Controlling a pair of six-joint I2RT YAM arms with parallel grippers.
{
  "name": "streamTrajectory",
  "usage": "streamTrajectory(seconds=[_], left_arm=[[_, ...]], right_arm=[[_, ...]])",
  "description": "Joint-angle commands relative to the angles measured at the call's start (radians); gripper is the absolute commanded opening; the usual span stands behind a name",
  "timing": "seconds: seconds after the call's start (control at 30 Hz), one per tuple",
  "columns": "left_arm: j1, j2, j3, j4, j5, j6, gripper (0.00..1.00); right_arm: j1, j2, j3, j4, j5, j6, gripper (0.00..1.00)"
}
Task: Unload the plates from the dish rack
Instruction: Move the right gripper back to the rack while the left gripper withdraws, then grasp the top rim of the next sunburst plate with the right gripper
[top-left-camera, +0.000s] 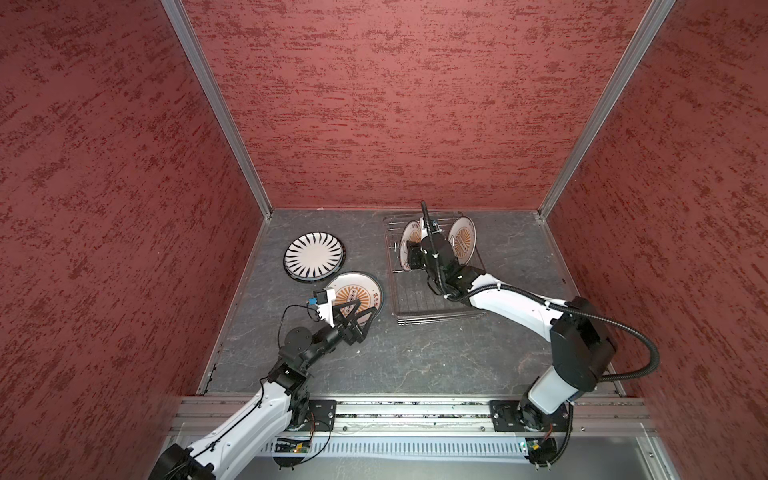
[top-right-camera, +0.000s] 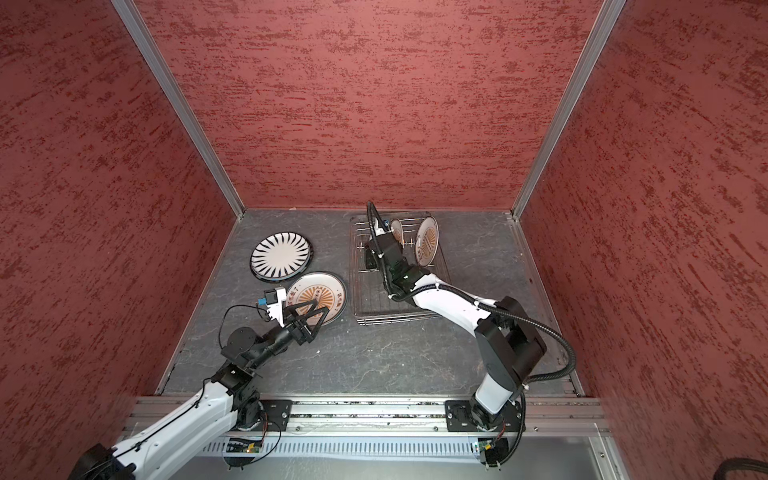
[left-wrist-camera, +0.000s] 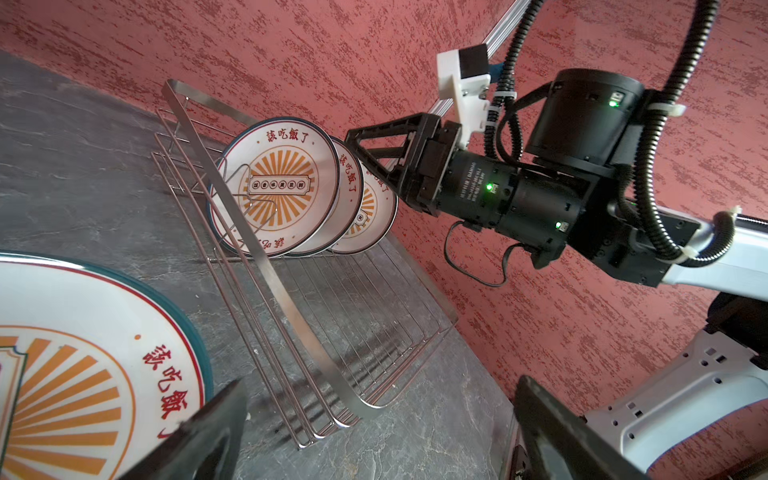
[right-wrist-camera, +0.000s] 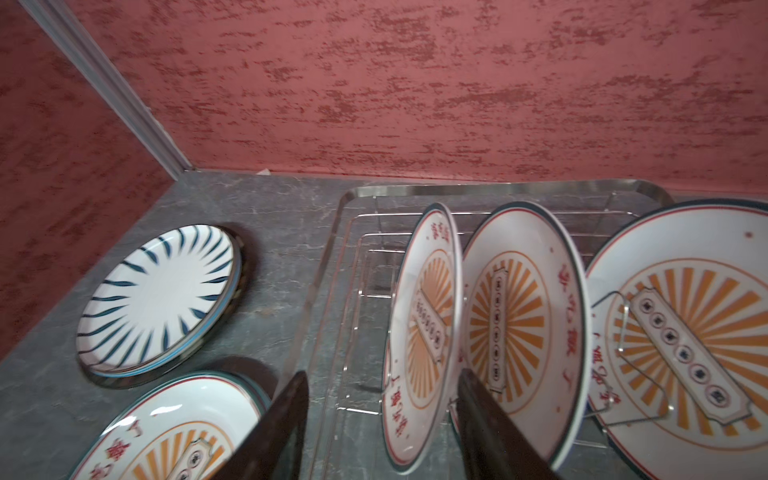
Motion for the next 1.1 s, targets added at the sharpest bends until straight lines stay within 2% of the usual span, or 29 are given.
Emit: streamTrajectory(seconds=[0.0, 0.2, 0.47, 0.83, 1.07], left_arm=[[-0.016, -0.006, 0.013, 0.029, -0.017, 0.039, 0.99], [-0.037, -0.047, 0.015, -0.032, -0.089, 0.050, 0.99], [-0.048, -0.063, 0.015, -0.045, -0.103, 0.062, 0.99], [-0.055, -0.051, 0.026, -0.066, -0.131, 0.068, 0.99], [-0.058, -0.043, 0.026, -0.064, -0.145, 0.066, 1.00]], right_arm=[[-0.025, 0.026, 0.051, -0.065, 0.048, 0.016, 0.44], [-0.061, 0.069, 0.083, -0.083, 0.005, 0.026, 0.36], [-0.066, 0.154, 0.161, -0.111, 0.023, 0.017, 0.28], [-0.041, 0.263, 0.290, -0.225, 0.224, 0.017, 0.16], [-0.027, 0.277, 0.319, -0.228, 0.271, -0.019, 0.09]])
